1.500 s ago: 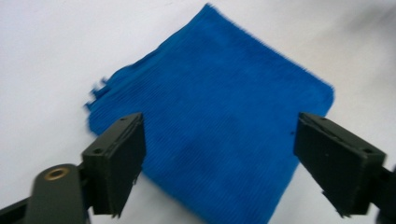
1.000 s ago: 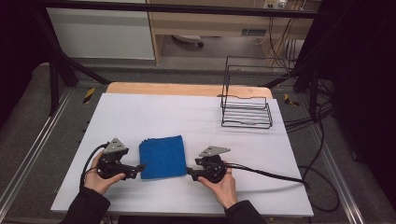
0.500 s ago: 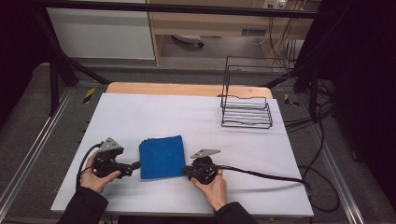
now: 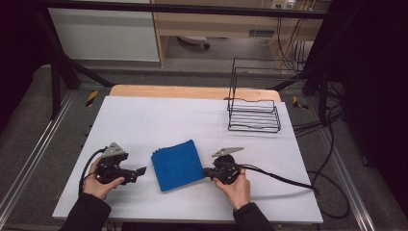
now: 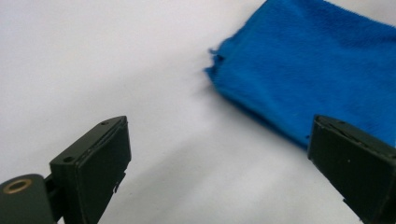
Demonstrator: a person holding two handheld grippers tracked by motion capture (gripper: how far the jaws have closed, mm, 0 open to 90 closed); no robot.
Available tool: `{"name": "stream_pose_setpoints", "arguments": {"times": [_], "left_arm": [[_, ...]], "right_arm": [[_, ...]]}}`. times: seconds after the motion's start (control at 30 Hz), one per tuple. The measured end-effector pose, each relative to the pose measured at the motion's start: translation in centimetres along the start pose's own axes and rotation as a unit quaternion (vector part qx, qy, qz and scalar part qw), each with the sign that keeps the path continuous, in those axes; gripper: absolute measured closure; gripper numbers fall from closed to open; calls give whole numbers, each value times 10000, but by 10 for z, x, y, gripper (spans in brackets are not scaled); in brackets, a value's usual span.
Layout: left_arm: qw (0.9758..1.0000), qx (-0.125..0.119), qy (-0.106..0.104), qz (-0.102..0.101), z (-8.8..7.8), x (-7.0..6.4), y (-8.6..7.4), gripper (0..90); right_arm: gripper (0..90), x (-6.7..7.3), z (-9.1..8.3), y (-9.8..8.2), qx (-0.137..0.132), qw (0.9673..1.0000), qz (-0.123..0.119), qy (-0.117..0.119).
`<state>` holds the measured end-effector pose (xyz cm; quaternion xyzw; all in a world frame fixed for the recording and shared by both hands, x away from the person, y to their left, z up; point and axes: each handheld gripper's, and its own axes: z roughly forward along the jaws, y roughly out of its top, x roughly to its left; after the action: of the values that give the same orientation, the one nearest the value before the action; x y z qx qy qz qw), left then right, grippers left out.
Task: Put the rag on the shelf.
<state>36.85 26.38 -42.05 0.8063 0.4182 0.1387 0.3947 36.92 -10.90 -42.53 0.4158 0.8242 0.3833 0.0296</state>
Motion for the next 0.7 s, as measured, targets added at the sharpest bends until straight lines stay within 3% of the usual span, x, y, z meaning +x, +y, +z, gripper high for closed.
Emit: {"name": "stream_pose_setpoints", "arguments": {"times": [0.1,0.27,0.4,0.53,0.6,0.63,0.7], "left_arm": [[10000,24,-10,45,0,-2,1,69],[9998,0,-159,130,3,-12,7,87],[9994,-15,-248,230,8,-22,17,120],[9990,-97,-243,358,20,-38,41,191],[9988,-129,-286,370,24,-42,45,226],[9986,-12,-326,406,34,-48,54,250],[9984,64,-356,445,40,-51,57,315]], "right_arm": [[881,-12,-15,-5,117,9999,22,5],[880,-35,-37,-20,208,9993,-131,-272],[880,-45,-41,-24,198,9991,-121,-368],[878,-54,-41,-23,129,9984,-150,-535],[878,-57,-40,-22,121,9979,-194,-610],[878,-58,-39,-21,104,9975,-215,-659],[878,-61,-37,-19,108,9970,-256,-725]]}}
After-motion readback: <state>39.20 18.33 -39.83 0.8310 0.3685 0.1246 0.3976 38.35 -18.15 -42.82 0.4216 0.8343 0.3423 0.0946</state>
